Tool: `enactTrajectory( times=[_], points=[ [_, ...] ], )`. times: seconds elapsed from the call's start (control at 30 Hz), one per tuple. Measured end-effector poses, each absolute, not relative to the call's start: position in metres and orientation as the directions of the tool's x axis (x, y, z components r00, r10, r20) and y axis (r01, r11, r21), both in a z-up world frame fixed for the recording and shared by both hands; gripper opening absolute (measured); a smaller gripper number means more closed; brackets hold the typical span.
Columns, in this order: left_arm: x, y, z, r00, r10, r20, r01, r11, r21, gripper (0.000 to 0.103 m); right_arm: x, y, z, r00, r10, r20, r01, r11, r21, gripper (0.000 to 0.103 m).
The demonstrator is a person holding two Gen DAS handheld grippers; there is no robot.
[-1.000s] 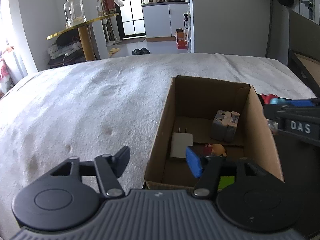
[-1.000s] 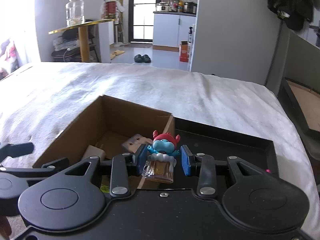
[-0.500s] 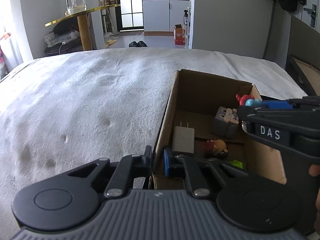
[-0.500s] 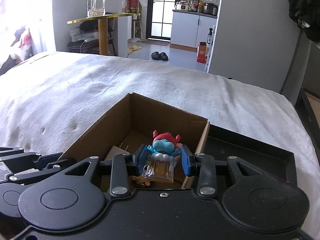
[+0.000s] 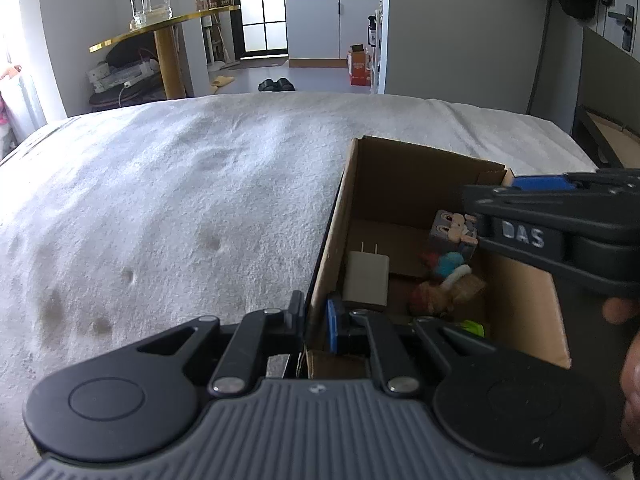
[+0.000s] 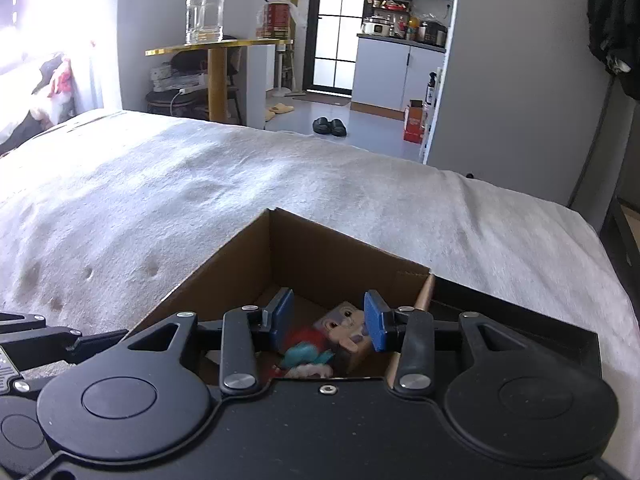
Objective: Organize rigid objects
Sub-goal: 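Move the right gripper back over the tray toward the pink dinosaur, then close the right gripper on the pink dinosaur figure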
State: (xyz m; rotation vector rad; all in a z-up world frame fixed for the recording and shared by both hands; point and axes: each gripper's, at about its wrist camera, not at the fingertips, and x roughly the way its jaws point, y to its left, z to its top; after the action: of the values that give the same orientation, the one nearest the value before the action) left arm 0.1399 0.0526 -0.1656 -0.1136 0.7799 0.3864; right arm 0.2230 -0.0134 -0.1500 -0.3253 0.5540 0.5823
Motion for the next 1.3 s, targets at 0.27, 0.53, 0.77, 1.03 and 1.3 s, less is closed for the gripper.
enactTrajectory(
  times=[0.27, 0.53, 0.77, 1.03, 1.3],
  points=[
    [0.141, 0.047, -0.166, 0.634, 0.323, -0.702, -0.390, 0.918, 0.071, 0.011, 0.224, -0.039, -0.153, 0.701, 0.394, -0.594, -0.554, 0.826, -0.105, 0.046],
    [0.146, 0.041, -0.165, 0.611, 0.358, -0.706, -0.406, 0.907, 0.109, 0.012, 0.228, -0.073, -0.150, 0.739, 0.346, -0.579, -0.488, 0.866, -0.106, 0.057],
    [0.152, 0.034, -0.161, 0.606, 0.396, -0.690, -0.419, 0.896, 0.147, 0.013, 0.236, -0.104, -0.155, 0.749, 0.296, -0.592, -0.432, 0.896, -0.098, 0.057],
    [0.163, 0.019, -0.160, 0.588, 0.425, -0.689, -0.410, 0.890, 0.200, 0.057, 0.250, -0.137, -0.165, 0.759, 0.235, -0.608, -0.374, 0.921, -0.111, 0.059],
    [0.172, 0.011, -0.163, 0.569, 0.465, -0.678, -0.418, 0.874, 0.249, 0.071, 0.259, -0.171, -0.176, 0.754, 0.185, -0.631, -0.320, 0.941, -0.107, 0.059]
  ],
)
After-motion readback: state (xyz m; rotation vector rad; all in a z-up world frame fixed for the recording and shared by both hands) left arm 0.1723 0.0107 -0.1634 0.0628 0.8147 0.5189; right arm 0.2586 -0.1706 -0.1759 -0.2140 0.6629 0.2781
